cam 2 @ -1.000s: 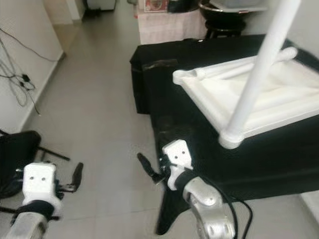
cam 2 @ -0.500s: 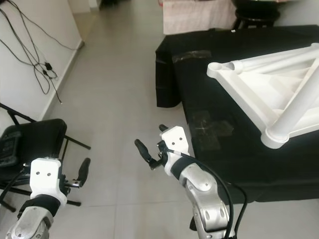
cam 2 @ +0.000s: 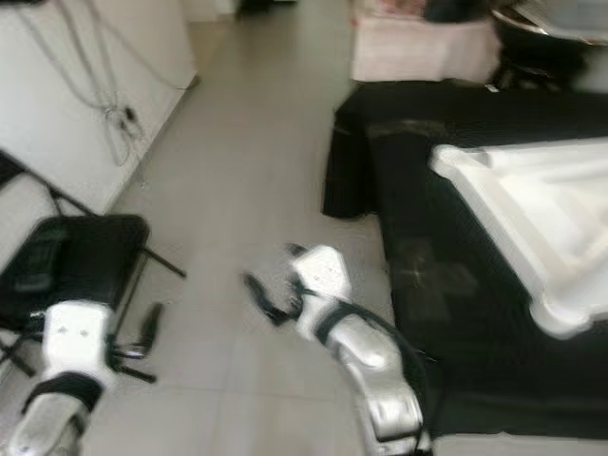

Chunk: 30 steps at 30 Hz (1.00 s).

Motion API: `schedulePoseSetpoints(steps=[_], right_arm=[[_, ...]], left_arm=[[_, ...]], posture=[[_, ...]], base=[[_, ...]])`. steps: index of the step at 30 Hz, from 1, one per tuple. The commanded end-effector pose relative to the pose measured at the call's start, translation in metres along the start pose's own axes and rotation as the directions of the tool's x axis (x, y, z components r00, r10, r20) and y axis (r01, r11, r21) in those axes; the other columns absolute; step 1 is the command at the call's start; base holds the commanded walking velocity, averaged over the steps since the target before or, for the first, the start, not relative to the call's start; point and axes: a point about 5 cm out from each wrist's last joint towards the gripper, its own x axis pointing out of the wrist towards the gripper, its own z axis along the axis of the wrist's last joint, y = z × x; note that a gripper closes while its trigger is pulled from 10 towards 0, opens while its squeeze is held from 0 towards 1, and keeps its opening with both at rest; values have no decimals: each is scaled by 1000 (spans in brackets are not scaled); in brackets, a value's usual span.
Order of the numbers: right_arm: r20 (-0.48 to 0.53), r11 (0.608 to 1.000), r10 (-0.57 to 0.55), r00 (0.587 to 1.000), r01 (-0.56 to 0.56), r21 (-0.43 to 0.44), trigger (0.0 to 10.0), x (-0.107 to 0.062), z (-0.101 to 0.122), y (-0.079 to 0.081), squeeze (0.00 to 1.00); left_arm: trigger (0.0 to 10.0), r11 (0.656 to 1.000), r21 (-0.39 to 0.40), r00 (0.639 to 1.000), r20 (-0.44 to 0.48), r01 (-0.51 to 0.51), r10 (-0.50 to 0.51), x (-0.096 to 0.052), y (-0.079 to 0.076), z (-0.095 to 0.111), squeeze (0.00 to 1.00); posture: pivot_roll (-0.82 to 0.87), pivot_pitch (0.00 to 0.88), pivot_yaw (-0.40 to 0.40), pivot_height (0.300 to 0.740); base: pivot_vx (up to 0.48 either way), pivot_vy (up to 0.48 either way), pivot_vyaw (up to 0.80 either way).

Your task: Building children table

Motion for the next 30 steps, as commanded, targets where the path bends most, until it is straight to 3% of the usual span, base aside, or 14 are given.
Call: schedulePoseSetpoints(steps=[1,30], right_arm=[[-26,1000,-5,1000,5,14,10000,-2,-6,-1,0],[-38,996,-70,997,72,53,10000,3,-7,-8,0]], left_arm=[[10000,1000,7,1000,-13,24,-24,-1,-1,-3,0],[10000,999,0,999,-12,47,-47,2,-1,-2,0]], posture=[[-39,116,55,740],[-38,123,62,740]], base=[[292,0,0],[285,0,-39]])
